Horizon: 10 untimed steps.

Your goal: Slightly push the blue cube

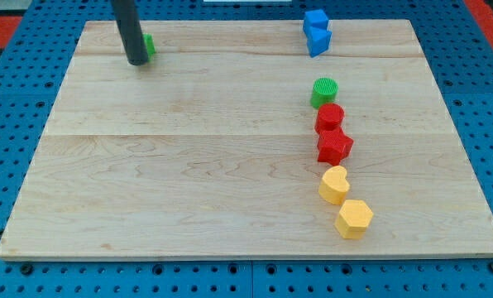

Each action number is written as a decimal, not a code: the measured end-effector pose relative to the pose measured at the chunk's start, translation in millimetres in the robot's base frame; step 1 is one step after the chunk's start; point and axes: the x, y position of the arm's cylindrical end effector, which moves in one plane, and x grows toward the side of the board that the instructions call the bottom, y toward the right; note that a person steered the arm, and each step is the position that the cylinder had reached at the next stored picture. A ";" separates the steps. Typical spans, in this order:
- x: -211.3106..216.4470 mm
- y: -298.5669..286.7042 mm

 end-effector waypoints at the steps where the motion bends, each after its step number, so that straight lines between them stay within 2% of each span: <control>1: -7.7 -3.3; 2: 20.2 72.1; 3: 17.6 154.5; 6: 21.7 286.7; 7: -12.2 360.0; 8: -53.2 399.8; 9: -87.8 365.0; 10: -87.1 322.9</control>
